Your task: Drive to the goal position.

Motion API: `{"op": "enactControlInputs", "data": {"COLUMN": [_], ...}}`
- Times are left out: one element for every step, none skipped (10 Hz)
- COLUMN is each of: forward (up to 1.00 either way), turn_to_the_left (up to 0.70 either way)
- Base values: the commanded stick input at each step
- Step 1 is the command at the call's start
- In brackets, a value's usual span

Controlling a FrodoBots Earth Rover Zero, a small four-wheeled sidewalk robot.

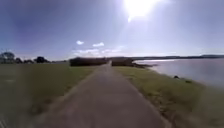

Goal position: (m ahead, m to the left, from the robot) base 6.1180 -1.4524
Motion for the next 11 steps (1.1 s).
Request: {"op": "enactControlInputs", "data": {"forward": [0.85,0.85,0.85,0.85,0.85,0.85,0.85,0.85,0.85,0.85,0.85], "turn_to_the_left": [0.00,0.00,0.00,0.00,0.00,0.00,0.00,0.00,0.00,0.00,0.00]}}
